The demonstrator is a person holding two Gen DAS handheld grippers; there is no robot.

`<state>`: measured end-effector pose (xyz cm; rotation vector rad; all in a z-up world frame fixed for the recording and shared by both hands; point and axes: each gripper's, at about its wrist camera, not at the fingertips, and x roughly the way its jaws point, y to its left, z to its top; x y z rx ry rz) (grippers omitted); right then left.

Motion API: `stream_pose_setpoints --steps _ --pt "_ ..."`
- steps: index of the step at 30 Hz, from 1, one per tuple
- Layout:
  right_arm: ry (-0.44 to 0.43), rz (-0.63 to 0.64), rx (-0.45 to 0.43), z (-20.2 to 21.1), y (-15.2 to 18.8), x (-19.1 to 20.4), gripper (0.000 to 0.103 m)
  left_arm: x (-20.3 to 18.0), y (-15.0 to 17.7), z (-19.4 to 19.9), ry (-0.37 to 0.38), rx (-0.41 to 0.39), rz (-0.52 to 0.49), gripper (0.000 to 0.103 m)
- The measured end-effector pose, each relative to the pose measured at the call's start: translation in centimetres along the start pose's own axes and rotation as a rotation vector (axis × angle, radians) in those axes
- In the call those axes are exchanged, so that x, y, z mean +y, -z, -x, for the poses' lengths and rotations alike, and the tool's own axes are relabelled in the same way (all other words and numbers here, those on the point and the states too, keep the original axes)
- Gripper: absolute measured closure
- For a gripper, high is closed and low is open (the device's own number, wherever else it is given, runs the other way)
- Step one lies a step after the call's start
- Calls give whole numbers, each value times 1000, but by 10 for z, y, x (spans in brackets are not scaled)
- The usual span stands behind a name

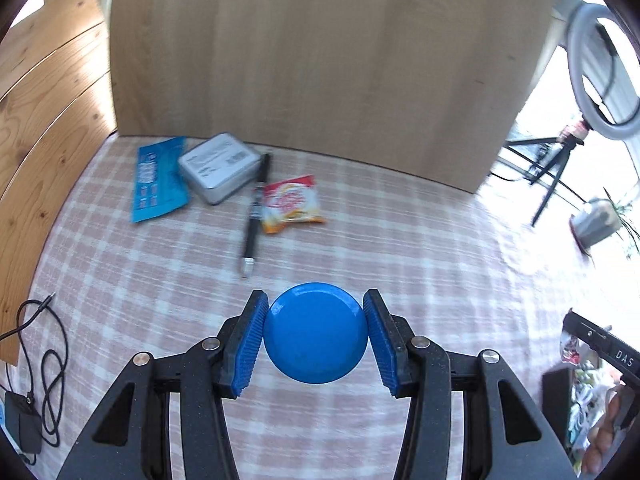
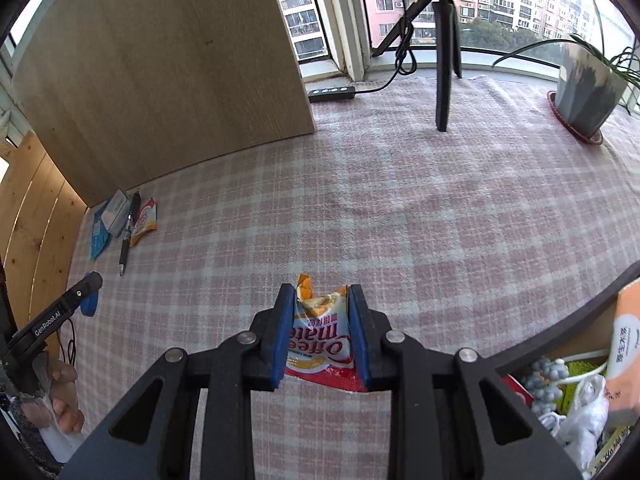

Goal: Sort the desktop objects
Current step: 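Carry the lid and sachet over the black bin and open both grippers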

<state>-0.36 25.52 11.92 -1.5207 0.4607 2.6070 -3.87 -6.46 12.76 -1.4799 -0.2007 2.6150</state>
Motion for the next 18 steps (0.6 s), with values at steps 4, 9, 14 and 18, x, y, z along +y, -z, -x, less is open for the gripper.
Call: stream_pose_setpoints --steps 4,9,14,18 --pt "17 -46 -36 38 10 -32 77 -47 6 13 76 3 -72 56" --pt "59 -104 -78 48 11 -49 77 -104 16 21 168 18 -168 56" --pt "116 -171 -111 59 17 -83 77 -165 31 32 266 36 -269 56" --pt "149 -244 -130 81 38 -113 77 -216 51 47 339 51 -360 56"
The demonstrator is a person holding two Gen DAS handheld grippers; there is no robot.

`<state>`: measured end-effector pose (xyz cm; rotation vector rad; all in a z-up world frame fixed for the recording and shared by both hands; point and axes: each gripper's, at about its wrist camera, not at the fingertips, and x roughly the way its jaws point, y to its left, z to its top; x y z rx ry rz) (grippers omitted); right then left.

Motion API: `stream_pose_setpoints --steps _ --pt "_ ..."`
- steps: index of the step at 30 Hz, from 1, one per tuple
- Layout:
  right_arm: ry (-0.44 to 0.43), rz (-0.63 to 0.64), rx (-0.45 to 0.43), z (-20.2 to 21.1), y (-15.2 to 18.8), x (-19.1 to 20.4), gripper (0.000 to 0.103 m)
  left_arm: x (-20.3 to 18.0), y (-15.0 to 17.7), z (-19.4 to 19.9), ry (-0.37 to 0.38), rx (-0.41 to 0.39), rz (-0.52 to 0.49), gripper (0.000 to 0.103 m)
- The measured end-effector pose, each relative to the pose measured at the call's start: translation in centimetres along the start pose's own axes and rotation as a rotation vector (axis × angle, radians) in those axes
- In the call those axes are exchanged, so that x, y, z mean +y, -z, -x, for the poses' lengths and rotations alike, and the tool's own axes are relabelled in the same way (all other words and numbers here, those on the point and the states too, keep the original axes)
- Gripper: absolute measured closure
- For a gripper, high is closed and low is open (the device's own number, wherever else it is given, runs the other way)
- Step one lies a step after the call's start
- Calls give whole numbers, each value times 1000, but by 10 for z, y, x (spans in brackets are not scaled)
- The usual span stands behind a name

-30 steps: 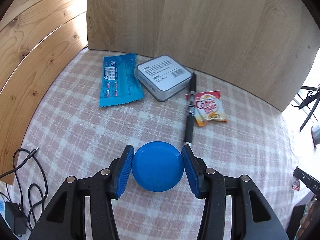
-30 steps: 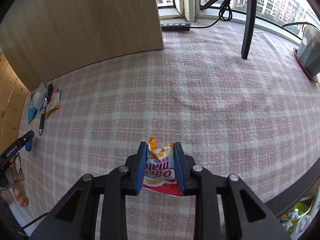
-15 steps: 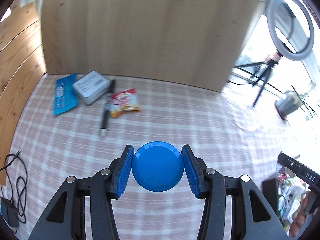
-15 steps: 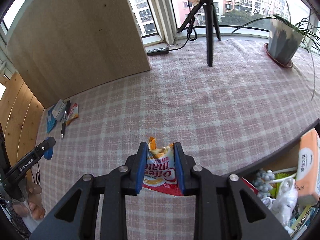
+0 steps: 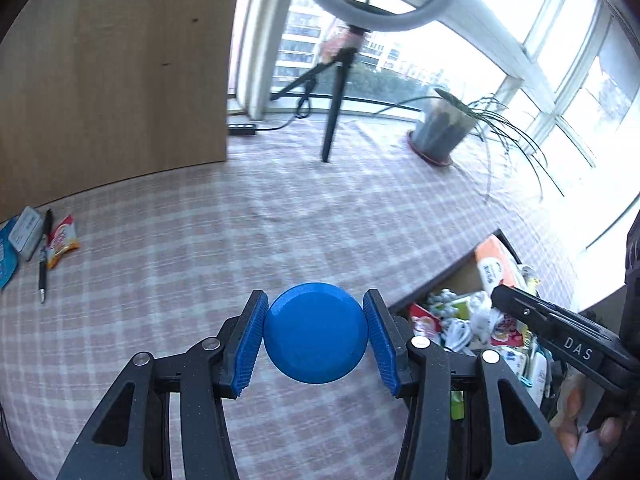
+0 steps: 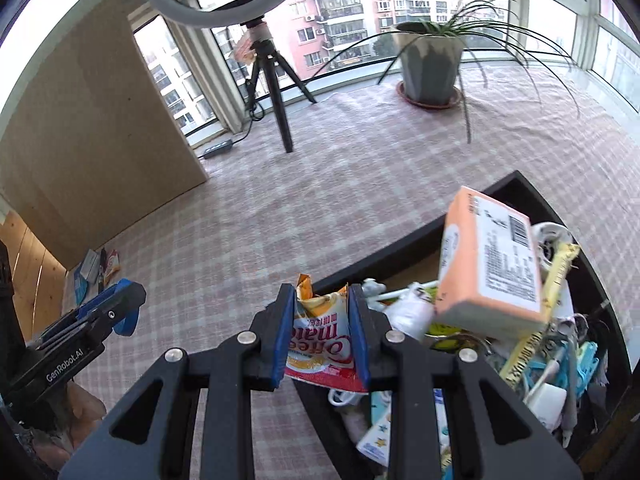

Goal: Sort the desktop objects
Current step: 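Carry the lid and sachet over the black bin and open both grippers, then move both tools back to the items beside the wooden board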

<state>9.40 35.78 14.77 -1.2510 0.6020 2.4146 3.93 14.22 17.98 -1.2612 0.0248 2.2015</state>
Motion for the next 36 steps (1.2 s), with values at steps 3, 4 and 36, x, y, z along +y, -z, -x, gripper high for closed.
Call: stream_pose_setpoints --steps 3,4,36 --pt "45 -41 -22 17 10 -24 77 -40 2 -4 52 19 -64 56" --pt "58 -55 -28 21 12 -31 77 -53 3 -5 69 25 -86 56" --pt "258 -298 -99 83 44 -145 63 -217 34 -12 183 58 -403 52"
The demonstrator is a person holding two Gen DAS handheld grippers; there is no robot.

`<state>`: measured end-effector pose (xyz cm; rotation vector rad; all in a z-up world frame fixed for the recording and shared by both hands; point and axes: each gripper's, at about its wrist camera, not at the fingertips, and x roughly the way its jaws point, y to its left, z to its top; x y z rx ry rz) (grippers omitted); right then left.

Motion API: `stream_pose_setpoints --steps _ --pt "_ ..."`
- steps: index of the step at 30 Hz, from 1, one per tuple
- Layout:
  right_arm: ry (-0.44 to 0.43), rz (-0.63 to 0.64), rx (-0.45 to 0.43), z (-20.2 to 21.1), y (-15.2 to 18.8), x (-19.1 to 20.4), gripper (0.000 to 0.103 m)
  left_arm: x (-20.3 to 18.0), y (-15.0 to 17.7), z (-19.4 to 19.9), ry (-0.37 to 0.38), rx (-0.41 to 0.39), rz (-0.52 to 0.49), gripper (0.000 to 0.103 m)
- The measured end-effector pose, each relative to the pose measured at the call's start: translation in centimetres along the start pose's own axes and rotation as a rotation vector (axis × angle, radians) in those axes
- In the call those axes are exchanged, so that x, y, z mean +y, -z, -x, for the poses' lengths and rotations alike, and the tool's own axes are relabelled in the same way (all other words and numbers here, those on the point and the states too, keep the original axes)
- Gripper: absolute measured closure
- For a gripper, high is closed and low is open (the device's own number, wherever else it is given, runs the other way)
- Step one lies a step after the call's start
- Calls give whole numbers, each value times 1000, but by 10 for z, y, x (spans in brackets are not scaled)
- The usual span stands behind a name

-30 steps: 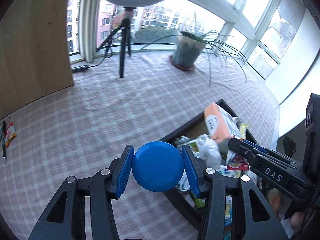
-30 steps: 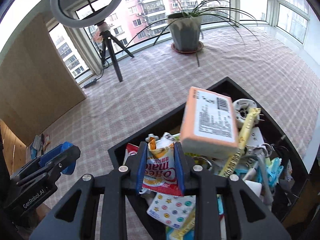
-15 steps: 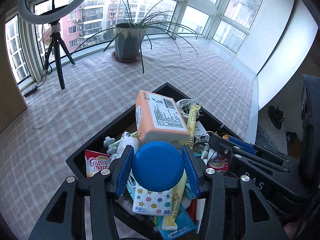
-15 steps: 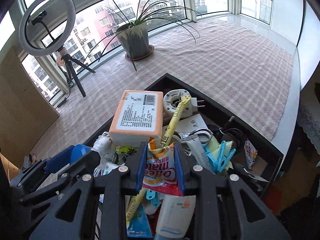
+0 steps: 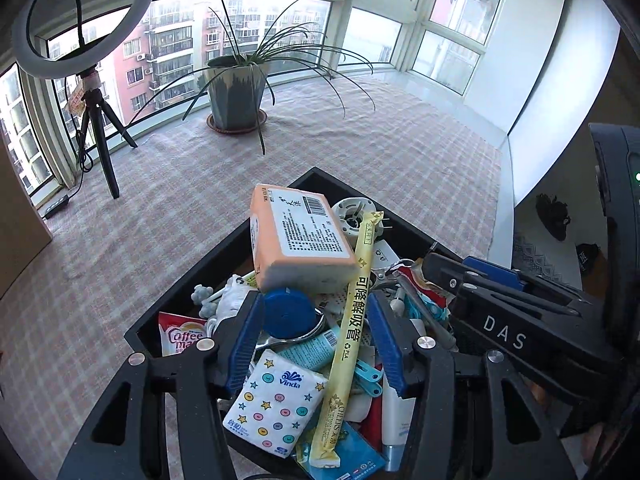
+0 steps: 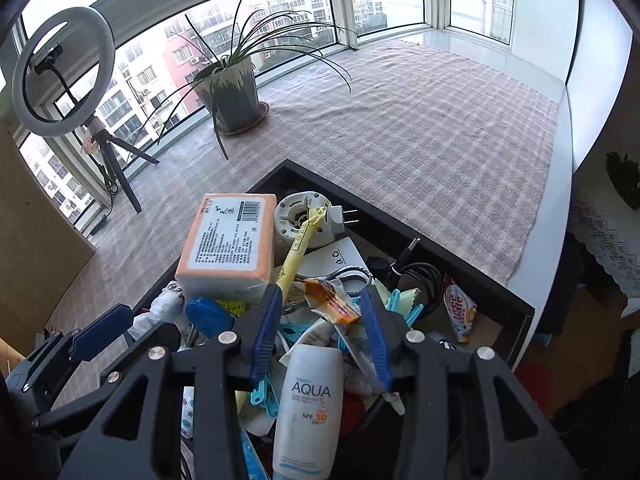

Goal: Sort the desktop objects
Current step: 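Move both tools back to the items beside the wooden board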

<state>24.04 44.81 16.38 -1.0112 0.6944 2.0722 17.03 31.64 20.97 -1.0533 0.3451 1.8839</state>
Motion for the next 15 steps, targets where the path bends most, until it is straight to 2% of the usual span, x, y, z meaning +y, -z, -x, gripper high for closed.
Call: stream_pose_setpoints --steps 9,15 --pt "-30 30 -7 3 -3 22 63 28 2 7 -19 1 60 52" --pt "-83 99 5 -1 -6 60 62 70 9 21 -67 -18 135 52"
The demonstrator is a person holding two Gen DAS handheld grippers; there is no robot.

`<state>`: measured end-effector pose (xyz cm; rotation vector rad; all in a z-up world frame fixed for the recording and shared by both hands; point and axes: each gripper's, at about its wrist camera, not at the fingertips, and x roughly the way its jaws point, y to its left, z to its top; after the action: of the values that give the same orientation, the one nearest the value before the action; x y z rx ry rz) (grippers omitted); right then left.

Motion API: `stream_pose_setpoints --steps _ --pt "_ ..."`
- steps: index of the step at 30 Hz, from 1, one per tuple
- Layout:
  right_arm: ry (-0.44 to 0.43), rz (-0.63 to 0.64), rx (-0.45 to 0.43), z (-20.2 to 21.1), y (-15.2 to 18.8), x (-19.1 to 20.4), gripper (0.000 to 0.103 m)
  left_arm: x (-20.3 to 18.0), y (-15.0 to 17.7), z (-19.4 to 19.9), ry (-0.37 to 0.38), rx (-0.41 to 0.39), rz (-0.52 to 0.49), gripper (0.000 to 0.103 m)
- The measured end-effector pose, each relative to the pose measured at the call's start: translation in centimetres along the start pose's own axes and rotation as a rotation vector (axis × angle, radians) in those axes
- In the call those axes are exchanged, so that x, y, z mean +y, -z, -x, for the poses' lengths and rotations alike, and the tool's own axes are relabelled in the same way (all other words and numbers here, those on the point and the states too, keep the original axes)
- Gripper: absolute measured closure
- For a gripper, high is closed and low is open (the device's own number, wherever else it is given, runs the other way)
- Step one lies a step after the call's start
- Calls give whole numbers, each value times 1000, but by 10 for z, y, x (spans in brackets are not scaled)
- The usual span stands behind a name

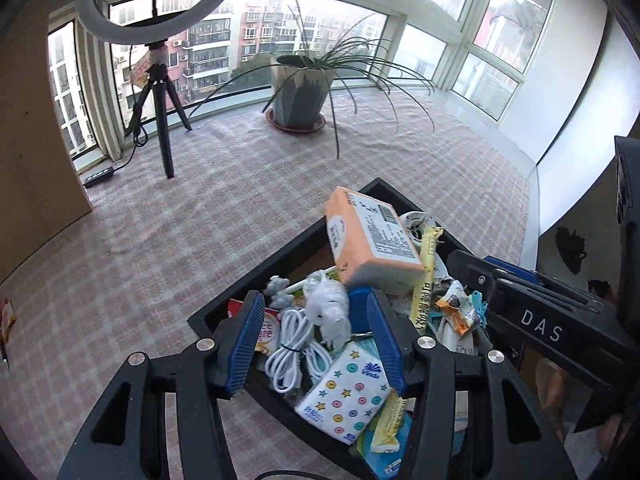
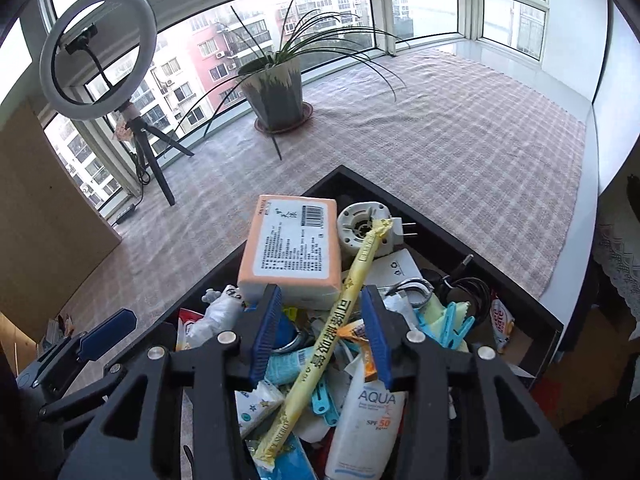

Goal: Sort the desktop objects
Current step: 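Move both tools back to the items beside the wooden board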

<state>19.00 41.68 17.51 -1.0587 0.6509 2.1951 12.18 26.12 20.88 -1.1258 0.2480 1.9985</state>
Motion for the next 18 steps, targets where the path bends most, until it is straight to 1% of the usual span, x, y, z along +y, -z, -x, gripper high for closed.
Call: stream_pose_setpoints --steps 4,9,13,16,18 --pt "-48 61 11 -6 -6 33 62 35 1 6 -48 -7 57 52" --pt "-113 166 40 -16 -12 86 62 87 5 18 -114 -24 151 51" --pt "-186 271 73 -23 -13 140 59 135 12 27 -176 -33 242 47" --pt "-239 360 86 -25 -11 186 56 175 18 39 -229 -48 311 46" --pt "-277 415 97 -26 -8 217 56 203 23 47 -266 -56 359 46"
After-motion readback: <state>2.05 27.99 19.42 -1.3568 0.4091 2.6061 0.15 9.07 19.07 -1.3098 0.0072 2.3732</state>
